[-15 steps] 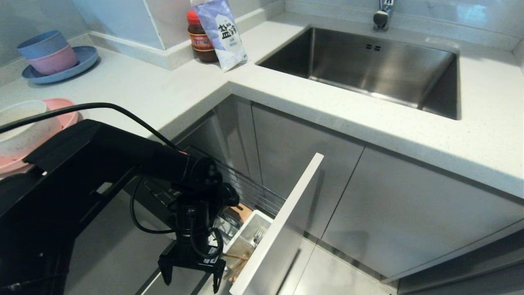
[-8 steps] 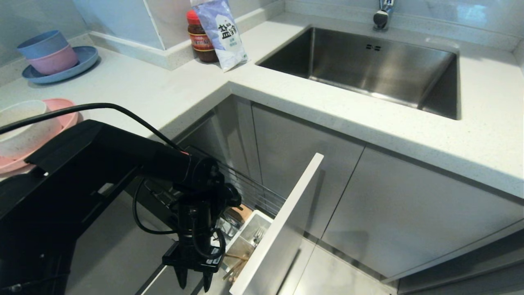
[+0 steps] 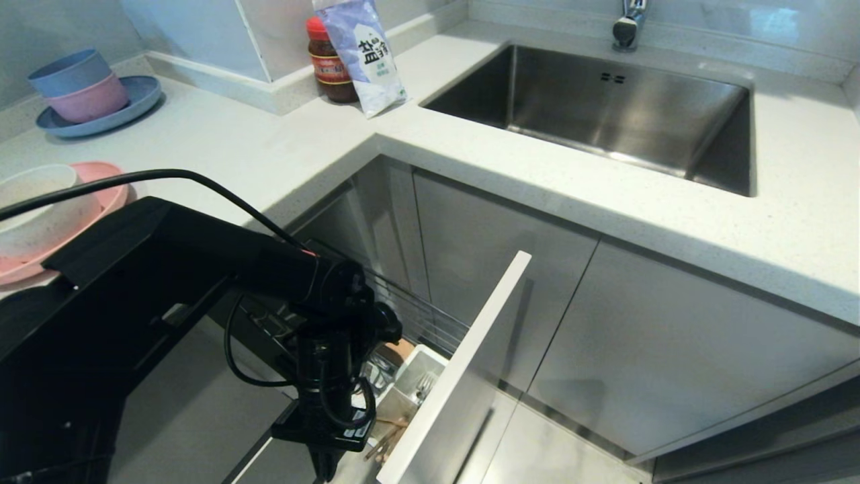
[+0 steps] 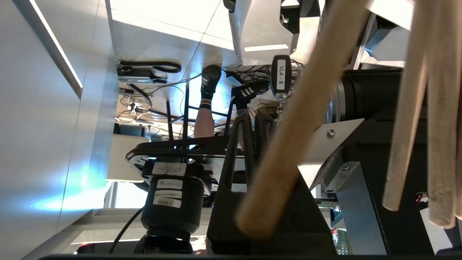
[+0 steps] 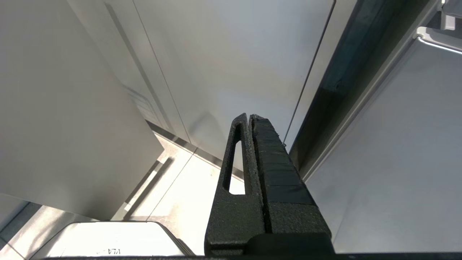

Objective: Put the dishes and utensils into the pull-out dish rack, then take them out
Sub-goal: Take the chopsticks out of the cupboard

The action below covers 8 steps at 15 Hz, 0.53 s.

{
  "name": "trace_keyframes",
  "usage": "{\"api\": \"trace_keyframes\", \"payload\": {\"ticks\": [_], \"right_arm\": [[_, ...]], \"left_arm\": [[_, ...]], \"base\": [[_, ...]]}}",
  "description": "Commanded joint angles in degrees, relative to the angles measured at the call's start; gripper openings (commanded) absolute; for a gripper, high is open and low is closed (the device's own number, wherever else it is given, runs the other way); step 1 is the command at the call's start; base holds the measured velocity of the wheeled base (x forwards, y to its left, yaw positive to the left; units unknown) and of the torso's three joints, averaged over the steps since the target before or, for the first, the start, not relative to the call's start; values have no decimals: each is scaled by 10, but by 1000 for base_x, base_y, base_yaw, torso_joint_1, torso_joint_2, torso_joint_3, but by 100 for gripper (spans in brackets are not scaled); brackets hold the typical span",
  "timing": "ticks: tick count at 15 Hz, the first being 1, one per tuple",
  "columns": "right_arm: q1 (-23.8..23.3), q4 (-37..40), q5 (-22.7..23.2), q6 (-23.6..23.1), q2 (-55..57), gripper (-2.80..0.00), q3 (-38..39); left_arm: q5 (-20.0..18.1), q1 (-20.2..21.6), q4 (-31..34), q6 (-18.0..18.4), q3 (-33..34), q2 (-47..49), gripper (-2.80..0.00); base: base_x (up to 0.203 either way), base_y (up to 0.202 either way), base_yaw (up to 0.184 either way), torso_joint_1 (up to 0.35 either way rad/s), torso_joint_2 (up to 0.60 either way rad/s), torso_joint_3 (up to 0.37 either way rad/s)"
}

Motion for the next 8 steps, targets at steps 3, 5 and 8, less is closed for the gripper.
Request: {"api": "trace_keyframes", "payload": {"ticks": [3, 5, 8], "right_arm": [[0, 0, 0, 0, -2, -280, 1], [0, 0, 0, 0, -2, -280, 1], [0, 0, 0, 0, -2, -280, 1]], "left_arm": [[-16, -9, 7, -2, 3, -25, -280], [-15, -15, 23, -3, 2, -56, -280], [-15, -19, 40, -3, 2, -117, -280]], "base": [[0, 0, 0, 0, 0, 0], [0, 0, 0, 0, 0, 0], [0, 0, 0, 0, 0, 0]]}}
